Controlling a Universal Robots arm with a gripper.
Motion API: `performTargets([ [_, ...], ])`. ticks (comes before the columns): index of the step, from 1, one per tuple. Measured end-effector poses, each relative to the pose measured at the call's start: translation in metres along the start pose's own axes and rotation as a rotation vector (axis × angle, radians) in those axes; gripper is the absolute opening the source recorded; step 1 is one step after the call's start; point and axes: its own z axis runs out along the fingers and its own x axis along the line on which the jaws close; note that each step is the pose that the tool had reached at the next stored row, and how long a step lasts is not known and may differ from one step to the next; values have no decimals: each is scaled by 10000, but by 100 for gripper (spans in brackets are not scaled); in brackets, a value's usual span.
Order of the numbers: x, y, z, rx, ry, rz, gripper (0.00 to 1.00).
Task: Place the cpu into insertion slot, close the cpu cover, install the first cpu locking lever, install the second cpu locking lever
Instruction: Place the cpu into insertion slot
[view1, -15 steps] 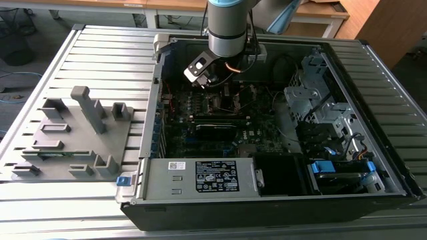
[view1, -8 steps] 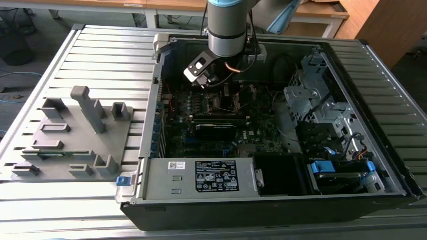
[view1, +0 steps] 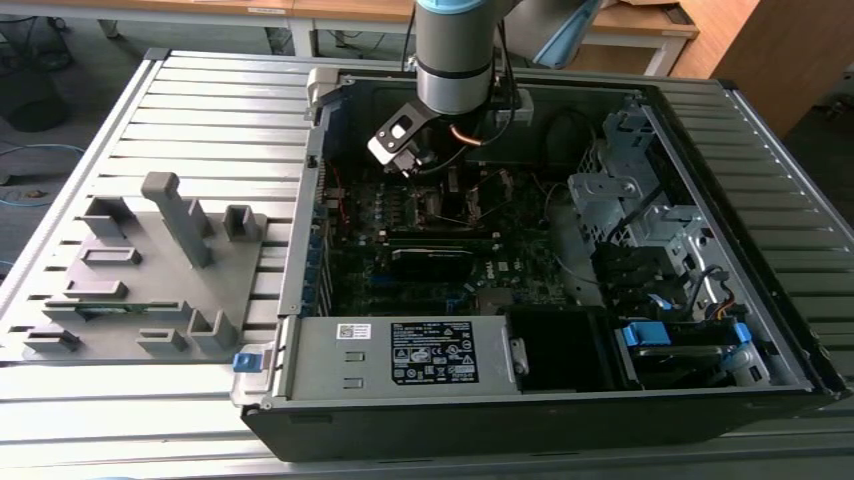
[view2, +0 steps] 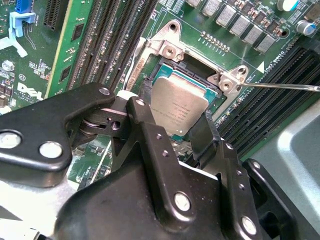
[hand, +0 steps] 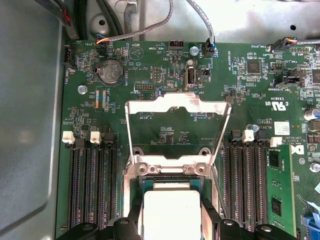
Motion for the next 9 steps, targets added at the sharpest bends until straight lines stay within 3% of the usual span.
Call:
performTargets([
  [9,23,-4,-1,1,-3,-2,54],
])
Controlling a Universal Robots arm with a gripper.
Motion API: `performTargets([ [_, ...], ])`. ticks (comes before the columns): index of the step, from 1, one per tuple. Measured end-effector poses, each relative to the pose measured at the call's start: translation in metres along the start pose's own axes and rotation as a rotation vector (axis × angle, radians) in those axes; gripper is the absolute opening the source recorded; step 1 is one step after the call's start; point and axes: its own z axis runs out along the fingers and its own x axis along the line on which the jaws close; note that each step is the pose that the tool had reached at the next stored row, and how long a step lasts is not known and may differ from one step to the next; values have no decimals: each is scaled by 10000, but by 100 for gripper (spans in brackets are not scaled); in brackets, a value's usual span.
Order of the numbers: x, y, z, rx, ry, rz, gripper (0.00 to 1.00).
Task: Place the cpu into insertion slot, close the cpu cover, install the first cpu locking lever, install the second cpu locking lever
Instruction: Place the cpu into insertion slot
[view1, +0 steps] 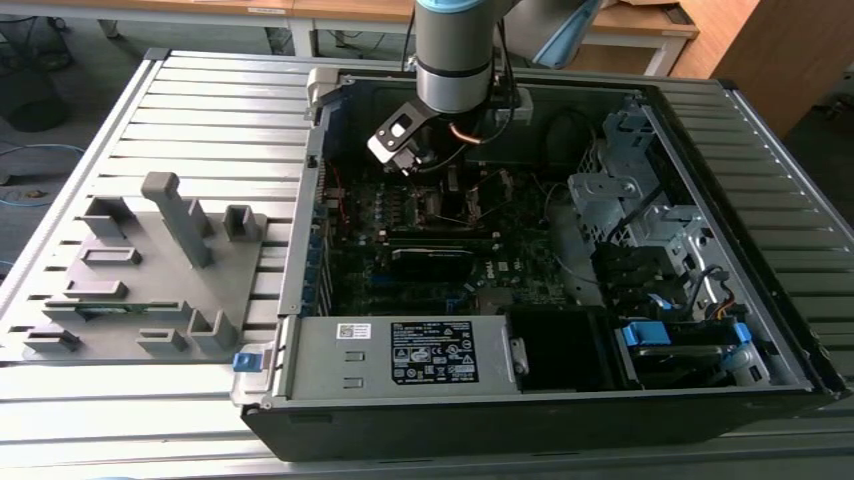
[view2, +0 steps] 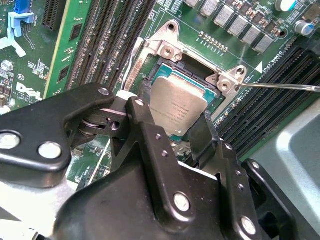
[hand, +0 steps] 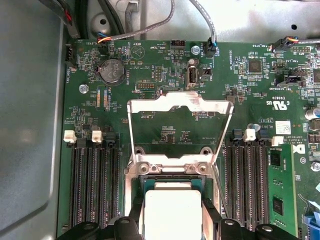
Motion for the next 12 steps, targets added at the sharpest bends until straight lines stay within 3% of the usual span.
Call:
performTargets([
  [12,8,-1,-1,2,-3,0,54],
])
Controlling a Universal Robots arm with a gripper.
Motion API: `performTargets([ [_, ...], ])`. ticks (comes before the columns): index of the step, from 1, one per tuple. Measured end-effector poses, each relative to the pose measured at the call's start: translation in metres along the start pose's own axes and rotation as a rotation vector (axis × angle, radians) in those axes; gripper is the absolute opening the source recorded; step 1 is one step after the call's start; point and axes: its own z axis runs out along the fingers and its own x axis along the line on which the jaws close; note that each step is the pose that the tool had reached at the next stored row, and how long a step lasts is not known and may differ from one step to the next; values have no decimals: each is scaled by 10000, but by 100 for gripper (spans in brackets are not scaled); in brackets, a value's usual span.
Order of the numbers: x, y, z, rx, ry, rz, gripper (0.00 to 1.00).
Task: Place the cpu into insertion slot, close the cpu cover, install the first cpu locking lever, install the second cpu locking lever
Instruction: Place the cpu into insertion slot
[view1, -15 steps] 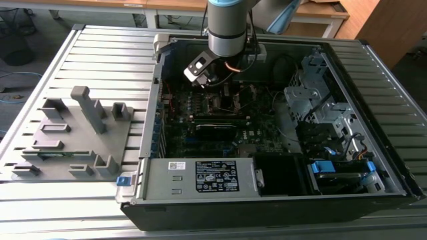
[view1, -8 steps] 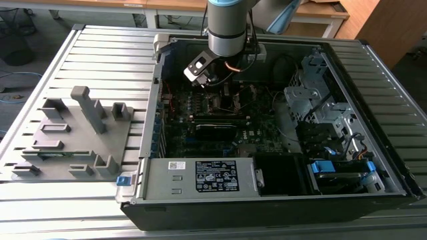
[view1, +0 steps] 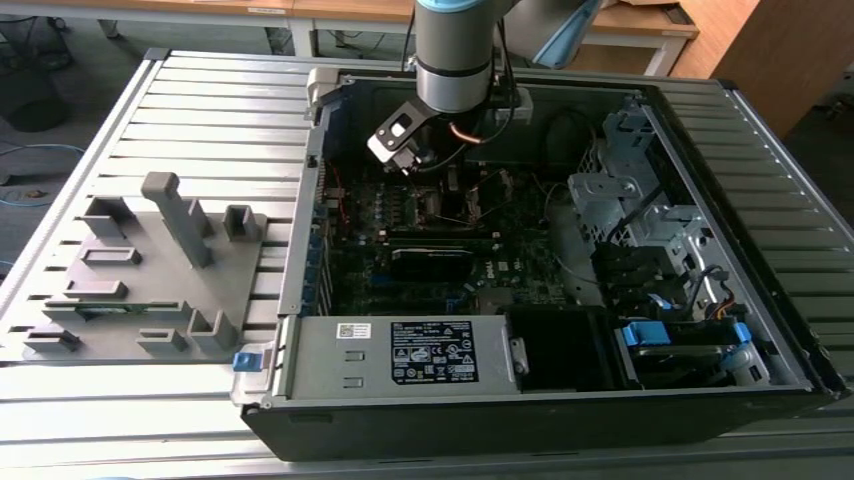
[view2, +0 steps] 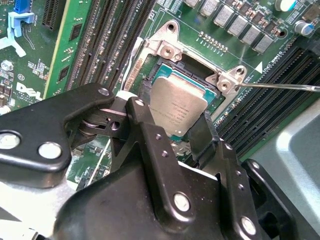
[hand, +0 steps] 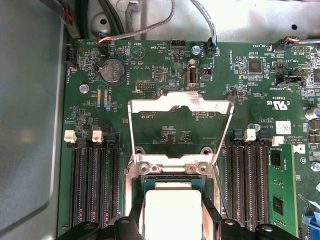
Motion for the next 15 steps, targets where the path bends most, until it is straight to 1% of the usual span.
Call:
performTargets([
  [1,1,0,0,0,-2,-1,54],
  [2,8,0,5,-1,37,4,54],
  [5,6,0,3,-8,11,2,54],
  [11,7,1,-2,-3,6,0,54],
  [13,6,2,-20,-3,6,0,54],
  [14,5,3,-42,-3,5,0,54],
  [15,2,4,-45,-3,-14,-1,54],
])
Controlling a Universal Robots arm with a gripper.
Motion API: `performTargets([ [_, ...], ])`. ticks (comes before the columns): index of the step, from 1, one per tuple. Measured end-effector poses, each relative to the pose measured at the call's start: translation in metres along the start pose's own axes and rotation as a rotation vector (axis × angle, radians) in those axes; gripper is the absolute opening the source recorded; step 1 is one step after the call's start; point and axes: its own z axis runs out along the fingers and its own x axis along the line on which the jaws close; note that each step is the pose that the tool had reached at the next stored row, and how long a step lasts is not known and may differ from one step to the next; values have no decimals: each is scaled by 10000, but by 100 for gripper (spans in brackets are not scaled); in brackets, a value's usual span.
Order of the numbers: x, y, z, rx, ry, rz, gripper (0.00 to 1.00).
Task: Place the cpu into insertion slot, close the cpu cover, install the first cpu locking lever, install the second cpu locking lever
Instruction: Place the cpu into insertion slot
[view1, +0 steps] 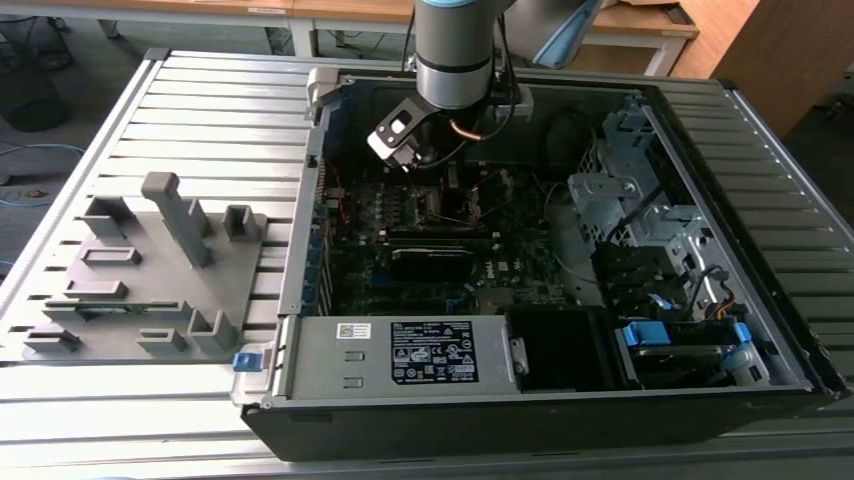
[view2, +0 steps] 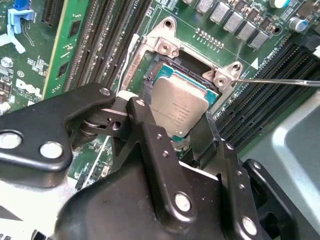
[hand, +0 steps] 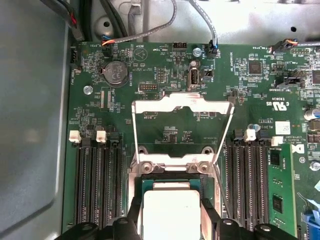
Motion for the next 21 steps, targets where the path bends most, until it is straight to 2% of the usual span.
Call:
performTargets([
  [4,-4,0,1,1,-52,-6,54],
  [21,-4,-1,21,-3,-53,-96,54],
])
